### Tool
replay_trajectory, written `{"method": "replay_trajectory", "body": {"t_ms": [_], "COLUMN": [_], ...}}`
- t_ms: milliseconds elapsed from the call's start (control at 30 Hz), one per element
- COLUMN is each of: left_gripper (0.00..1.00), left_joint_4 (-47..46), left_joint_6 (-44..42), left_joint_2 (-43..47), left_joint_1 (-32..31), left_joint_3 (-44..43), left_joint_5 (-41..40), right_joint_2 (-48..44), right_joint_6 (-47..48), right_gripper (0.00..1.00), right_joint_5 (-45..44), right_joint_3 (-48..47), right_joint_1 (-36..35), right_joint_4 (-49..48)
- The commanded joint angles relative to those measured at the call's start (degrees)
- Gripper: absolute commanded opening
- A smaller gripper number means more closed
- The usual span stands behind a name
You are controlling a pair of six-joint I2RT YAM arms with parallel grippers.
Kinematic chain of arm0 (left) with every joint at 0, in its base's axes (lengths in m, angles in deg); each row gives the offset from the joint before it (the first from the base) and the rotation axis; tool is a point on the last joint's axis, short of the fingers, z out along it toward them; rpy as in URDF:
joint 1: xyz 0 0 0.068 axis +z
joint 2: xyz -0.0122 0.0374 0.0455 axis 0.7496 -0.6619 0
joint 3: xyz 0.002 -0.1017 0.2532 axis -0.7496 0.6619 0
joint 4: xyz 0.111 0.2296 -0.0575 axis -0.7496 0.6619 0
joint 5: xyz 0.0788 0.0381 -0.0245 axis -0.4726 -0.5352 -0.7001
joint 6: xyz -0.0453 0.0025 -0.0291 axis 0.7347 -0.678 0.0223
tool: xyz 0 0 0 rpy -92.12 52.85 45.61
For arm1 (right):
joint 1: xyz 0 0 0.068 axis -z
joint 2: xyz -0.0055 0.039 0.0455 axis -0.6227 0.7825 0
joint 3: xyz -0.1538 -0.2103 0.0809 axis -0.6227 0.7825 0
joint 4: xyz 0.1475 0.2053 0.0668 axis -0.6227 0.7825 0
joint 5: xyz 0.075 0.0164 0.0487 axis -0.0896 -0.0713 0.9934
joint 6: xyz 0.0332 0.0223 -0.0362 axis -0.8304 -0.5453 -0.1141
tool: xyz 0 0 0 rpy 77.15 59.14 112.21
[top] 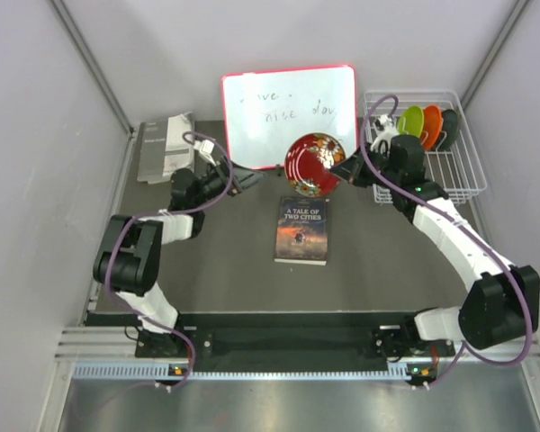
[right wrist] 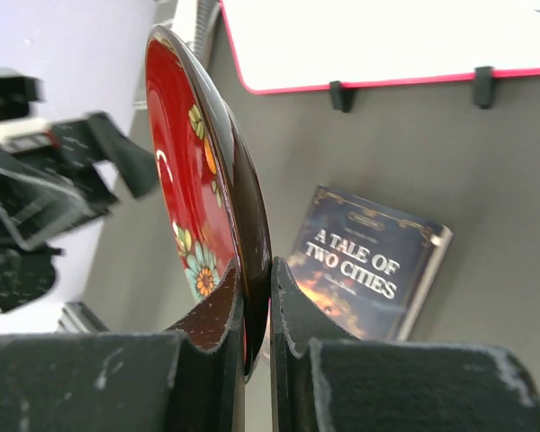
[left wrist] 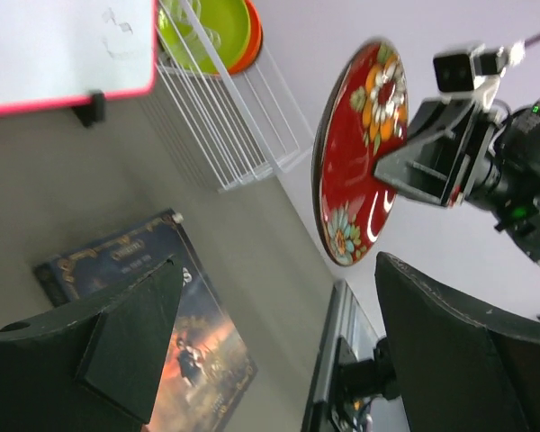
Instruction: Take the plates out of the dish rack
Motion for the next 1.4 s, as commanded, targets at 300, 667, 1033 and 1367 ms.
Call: {"method": "replay_trajectory", "body": {"t_ms": [300,667,1033,1367], "left_gripper": [0.84,0.35,0.00,0.00], "left_joint_4": [2.68,9.62,29.04,48.56], "left_joint_6": [-3.85,-9.30,-23.18,-32.07], "left_joint_2": [-4.96,-6.11,1.09,11.64], "left_joint_1": [-11.61,-14.61,-14.87,-13.12], "left_joint_3": [-10.35,-13.34,-13.08,-11.15], "left_joint_5": [-5.78,-9.73,-19.57,-31.18], "right_joint_2": [1.99,1.73,1.20,0.58], "right_joint_6": [-4.95,-8.99,-8.99,2.78], "right_gripper": [0.00,0.00,0.76,0.91], "right_joint_5": [6.55,10.42,8.14,-5.48], "right_joint_3": [1.22,5.09,4.92,-3.86], "right_joint_1": [-0.67,-0.67,-0.67,1.18], "right_joint_4": [-14.69,-19.27,-17.78,-0.03]}}
